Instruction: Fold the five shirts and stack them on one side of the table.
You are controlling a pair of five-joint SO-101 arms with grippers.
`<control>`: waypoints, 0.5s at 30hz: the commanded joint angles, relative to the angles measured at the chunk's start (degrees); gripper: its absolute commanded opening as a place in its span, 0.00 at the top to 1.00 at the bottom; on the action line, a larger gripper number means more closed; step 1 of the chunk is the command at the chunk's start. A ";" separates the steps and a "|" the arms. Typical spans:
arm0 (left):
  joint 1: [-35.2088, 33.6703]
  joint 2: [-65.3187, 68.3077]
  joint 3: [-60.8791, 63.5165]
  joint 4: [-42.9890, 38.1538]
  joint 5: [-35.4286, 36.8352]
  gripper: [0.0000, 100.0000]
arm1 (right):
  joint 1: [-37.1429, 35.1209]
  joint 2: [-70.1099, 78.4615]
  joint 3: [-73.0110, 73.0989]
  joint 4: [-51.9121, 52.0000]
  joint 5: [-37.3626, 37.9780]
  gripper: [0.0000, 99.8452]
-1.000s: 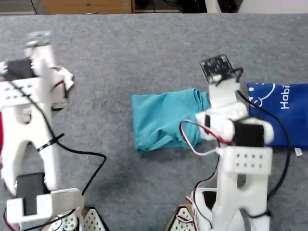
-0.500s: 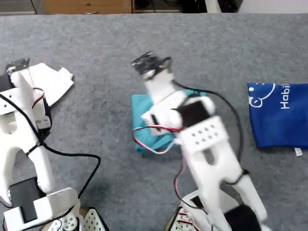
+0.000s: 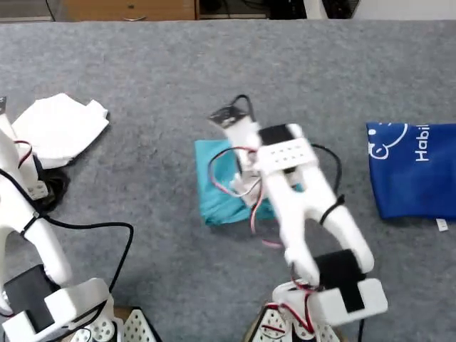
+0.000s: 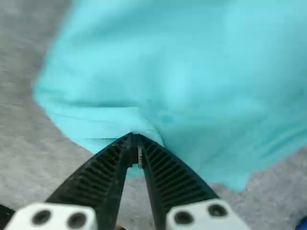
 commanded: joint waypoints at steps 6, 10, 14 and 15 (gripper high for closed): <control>-0.53 -2.24 -0.18 -0.62 -0.62 0.98 | 4.44 2.33 -2.24 2.37 2.73 1.00; -0.62 -2.24 -0.18 -0.62 -0.70 0.98 | 0.66 -2.51 -9.54 8.62 2.73 1.00; -0.97 -2.24 -0.35 -0.26 -0.70 0.98 | -0.57 -7.96 -17.01 12.22 2.64 1.00; -1.05 -2.24 -0.35 -0.26 -0.70 0.98 | -0.48 -9.01 -18.07 12.66 2.64 1.00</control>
